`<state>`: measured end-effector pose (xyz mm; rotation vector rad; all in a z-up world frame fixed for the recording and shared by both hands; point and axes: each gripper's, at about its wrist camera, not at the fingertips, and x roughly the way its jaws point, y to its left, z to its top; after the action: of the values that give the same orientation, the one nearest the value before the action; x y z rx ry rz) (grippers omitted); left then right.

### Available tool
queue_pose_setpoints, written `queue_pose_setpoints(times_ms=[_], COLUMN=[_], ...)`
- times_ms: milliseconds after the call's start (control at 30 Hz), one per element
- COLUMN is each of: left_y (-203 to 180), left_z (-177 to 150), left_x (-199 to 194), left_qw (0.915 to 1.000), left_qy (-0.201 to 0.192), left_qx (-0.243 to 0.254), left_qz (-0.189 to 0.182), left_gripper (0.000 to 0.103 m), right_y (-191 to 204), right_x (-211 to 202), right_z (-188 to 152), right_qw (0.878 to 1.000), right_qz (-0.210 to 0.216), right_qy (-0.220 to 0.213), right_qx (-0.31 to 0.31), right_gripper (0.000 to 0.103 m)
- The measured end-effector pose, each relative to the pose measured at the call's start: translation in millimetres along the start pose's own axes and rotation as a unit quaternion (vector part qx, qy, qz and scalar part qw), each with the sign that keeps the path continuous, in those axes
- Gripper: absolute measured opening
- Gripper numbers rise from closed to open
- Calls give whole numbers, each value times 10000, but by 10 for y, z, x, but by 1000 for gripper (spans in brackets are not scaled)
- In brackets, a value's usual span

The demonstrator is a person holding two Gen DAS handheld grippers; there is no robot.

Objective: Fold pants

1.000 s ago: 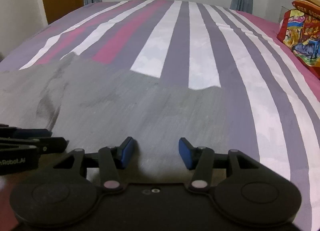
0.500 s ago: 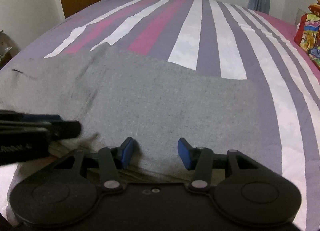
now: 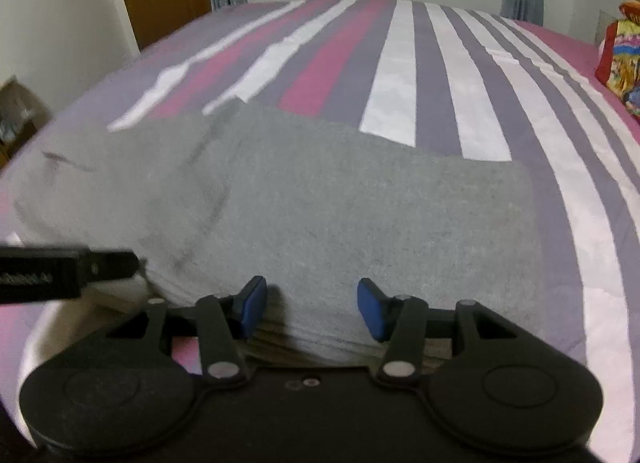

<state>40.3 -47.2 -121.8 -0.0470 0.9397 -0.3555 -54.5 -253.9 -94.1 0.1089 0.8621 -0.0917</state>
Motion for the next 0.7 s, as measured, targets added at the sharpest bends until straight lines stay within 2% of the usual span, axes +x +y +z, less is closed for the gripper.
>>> queue_pose_setpoints(times_ms=[67,133,200,333,433,500,600,700], left_y=[104,245,405,822,1250,1542,1868,2063], left_z=[1,5,3,-40,-91,-139,-220,-276], left_x=[-11,-42,-79,-184,-224,-239,-226,-159], left_qw=[9999,9994,9985,9935,9820,9707,9564,9474], left_qy=[0,-18,-37,-154,-125,-154,-216,-157], left_qx=[-149,-341,-545,-1119,-1882,-2395,-2906,-3197], left_qz=[3,53,60,99,66,112,182,38], left_gripper=[57,57,57,57,57,57,57,56], right_y=[35,89,148,194,183,185,189,203], right_x=[-42,-15,52,75,82,82,94,102], right_z=[22,17,-44,-139,-135,-146,-150,-153], right_qw=[9998,9998,9998,9997,9998,9998,9998,9998], right_qz=[144,191,188,130,163,175,157,141], right_qy=[-98,-83,30,-93,-80,-77,-87,-86], right_qx=[57,-16,-89,-159,-99,-65,-82,-100], right_gripper=[51,56,58,62,62,63,63,65])
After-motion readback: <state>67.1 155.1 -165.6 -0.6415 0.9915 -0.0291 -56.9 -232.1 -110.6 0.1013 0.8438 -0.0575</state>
